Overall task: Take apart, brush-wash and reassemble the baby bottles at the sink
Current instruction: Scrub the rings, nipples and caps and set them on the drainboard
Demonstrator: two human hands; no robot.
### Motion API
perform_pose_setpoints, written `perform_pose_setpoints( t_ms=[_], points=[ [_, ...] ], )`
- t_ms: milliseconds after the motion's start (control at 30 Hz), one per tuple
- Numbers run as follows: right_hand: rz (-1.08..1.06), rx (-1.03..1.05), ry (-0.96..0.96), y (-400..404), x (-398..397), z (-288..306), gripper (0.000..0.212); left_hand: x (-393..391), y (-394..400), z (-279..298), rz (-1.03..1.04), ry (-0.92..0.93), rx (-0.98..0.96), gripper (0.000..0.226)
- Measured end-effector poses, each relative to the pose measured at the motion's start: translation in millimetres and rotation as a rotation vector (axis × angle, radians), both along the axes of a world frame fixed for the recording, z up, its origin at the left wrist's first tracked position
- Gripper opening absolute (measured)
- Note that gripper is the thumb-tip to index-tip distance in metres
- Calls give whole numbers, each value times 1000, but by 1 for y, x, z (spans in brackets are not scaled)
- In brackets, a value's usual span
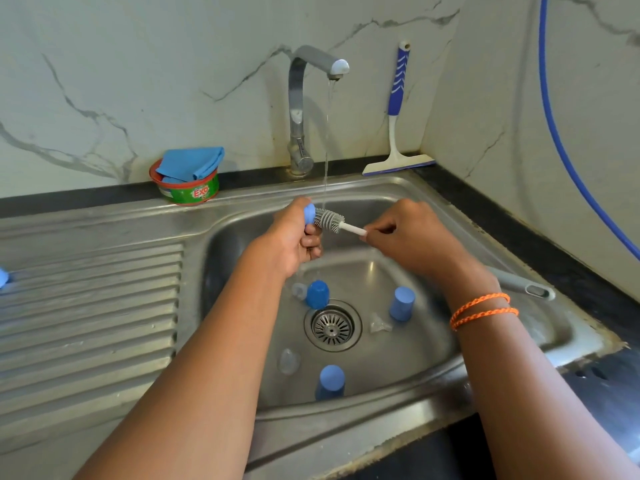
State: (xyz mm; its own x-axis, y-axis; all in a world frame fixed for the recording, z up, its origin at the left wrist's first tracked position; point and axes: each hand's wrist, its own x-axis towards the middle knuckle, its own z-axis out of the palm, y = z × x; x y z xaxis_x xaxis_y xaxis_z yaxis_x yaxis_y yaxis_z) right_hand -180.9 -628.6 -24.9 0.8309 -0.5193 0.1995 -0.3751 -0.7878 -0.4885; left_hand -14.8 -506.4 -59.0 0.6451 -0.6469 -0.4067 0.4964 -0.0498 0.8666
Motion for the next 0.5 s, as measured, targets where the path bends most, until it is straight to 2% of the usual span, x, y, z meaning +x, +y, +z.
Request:
perform_pose_setpoints(
  t_ms=[100,233,400,500],
  points=[
    [29,6,-54,5,2,1,20,1,1,-1,5,13,-56,38],
    [13,5,-133,16,12,-8,20,0,-2,-3,129,94,-201,56],
    [-90,-42,-90,22,20,-19,39,-5,-6,-6,172,184,-355,60],
    [-142,-97,-61,30,21,-19,27,-9,-7,-3,174,212,-396,53]
  ],
)
